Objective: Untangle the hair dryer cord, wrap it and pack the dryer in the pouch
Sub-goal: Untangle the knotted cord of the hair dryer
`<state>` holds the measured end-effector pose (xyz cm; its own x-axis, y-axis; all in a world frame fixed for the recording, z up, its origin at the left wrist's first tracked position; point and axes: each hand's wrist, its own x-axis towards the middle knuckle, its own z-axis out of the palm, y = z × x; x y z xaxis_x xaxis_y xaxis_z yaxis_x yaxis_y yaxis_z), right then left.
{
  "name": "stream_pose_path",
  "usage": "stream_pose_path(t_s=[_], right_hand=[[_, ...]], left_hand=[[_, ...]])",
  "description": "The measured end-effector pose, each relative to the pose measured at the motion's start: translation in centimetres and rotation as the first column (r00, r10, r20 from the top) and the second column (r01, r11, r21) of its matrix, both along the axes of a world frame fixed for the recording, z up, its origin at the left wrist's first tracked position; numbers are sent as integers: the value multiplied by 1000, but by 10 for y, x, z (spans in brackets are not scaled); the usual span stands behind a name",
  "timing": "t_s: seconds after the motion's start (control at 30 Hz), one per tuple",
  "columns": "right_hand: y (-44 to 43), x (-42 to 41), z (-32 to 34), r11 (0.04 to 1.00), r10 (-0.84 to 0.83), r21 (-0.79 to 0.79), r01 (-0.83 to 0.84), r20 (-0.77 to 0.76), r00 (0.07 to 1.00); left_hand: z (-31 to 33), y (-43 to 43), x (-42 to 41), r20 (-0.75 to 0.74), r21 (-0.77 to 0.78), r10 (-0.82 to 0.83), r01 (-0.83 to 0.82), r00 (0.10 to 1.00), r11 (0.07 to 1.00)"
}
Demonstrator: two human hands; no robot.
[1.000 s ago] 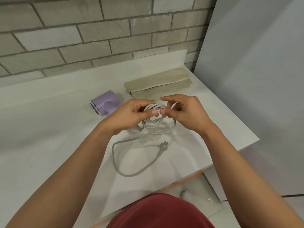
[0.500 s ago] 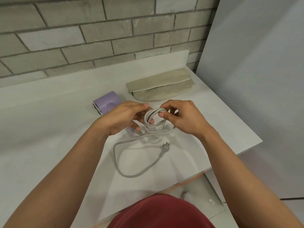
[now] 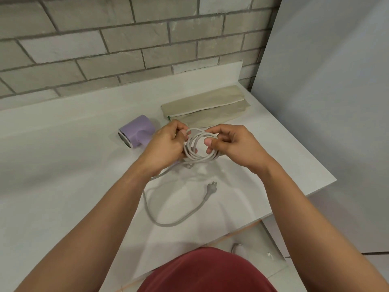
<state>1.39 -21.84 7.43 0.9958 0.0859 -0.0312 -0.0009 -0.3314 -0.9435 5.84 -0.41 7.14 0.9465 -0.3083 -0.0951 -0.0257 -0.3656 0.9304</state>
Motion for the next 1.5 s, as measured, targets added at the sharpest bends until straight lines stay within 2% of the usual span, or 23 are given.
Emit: stream_pose_path(t_s=[0.1,0.23,0.33,0.4,0.5,0.63,0.73,0.8,0.87,0.9,1.0,1.07,1.13,1.2,1.27,1.33,1.43,1.5], right_hand=[[-3,-1,2,999,31,-33,-32,-34,999],[-6,-2,4,984,92,-152,-90,1,996],[-3,-2,7,957,125,-270,-103,66,990],[-2,-1,8,971,85,-230,-65,79,993],[-3,-2,8,988,38,-152,-31,41,998],[3,-4,7,983,-33,177,49,-93,995],[2,-3,6,984,-56,162,69,-81,995],[-1,-4,8,996,-30,82,32,-31,999],[-4,-7,10,1000,8,1,-8,3,1000],[-4,-8,12,999,24,-26,-24,12,1000],[-1,-9,16,995,73,-73,-70,39,997],[1,-9,17,995,77,-63,-75,38,996],[3,-9,14,999,46,-21,-46,22,999],[7,-9,9,1000,13,25,-13,3,1000],[10,-11,5,994,-13,104,15,-19,1000],[9,-11,3,989,-26,144,31,-34,999],[7,-11,1,994,-24,106,26,-28,999],[5,-12,2,998,-21,55,23,-28,999]], left_hand=[[-2,4,-3,73,46,3,-7,997,999],[14,5,-6,24,60,-114,112,993,992],[30,6,-5,165,260,-262,214,951,942],[36,4,-4,251,295,-239,161,938,942],[37,-1,-5,384,265,-95,-11,918,964],[25,-8,-15,442,132,65,-136,895,982],[14,-11,-22,460,119,64,-133,885,984],[15,-10,-22,352,102,55,-97,934,990],[21,-8,-19,268,123,-16,-18,963,992],[25,-7,-16,292,203,-92,33,952,979],[36,-6,-8,362,476,-373,175,854,862],[41,-7,-4,368,520,-425,196,827,831],[43,-10,-3,398,488,-343,120,851,864],[41,-13,-7,444,381,-177,-6,879,925],[38,-15,-13,412,239,-29,-77,911,968],[32,-17,-19,338,141,39,-92,941,986],[25,-14,-19,264,145,36,-77,964,986],[23,-9,-14,312,235,-3,-74,950,969]])
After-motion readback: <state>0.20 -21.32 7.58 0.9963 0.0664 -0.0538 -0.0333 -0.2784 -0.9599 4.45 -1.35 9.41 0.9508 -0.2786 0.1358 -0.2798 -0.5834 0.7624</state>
